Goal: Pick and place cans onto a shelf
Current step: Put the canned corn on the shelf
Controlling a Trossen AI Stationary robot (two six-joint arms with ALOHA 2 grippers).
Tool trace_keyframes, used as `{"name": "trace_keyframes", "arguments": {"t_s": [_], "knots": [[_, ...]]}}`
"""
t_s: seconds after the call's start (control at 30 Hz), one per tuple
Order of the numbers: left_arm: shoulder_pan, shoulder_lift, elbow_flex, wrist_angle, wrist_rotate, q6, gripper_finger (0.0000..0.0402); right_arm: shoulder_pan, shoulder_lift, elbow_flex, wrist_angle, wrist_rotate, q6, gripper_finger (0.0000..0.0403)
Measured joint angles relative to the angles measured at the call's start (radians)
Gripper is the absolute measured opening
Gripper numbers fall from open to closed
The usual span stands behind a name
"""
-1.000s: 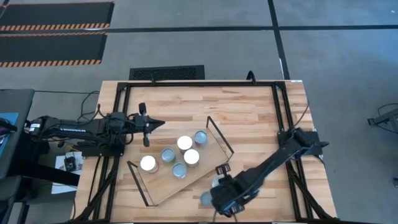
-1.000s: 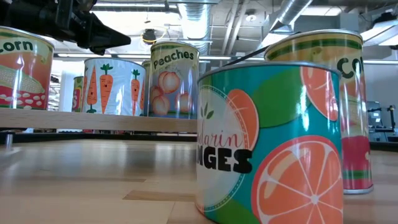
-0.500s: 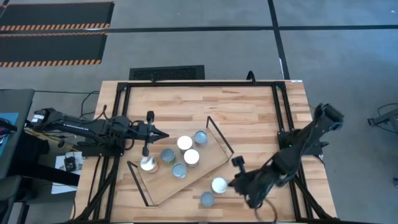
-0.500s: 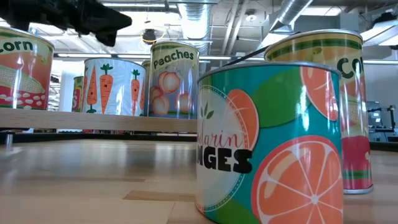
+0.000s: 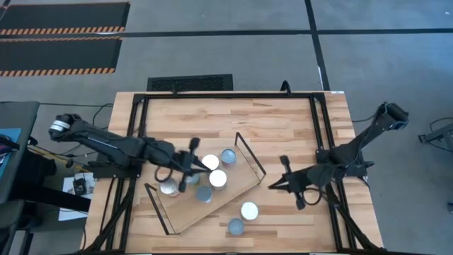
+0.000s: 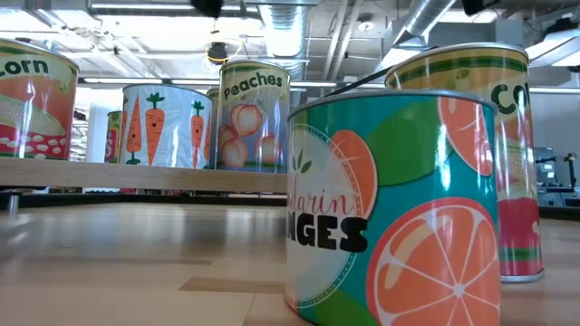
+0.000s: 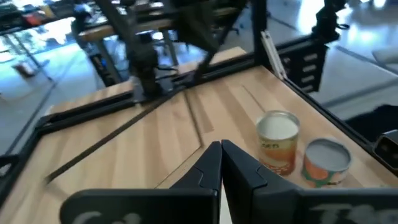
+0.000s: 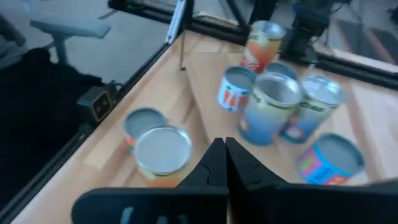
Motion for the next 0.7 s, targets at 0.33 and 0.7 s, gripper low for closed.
{"name": "trace_keyframes", "arguments": {"t_s": [0.33, 0.7], "knots": [[-0.111, 0.363, 0.276, -0.137, -0.001, 0.088, 0.0, -0.01, -0.163, -0.131, 0.067, 0.119, -0.059, 0.0004], [-0.162, 0.63, 0.546, -0.292, 0.021, 0.057, 0.0, -0.037, -0.2, -0.179, 0.093, 0.15, -0.08, 0.0007]]}}
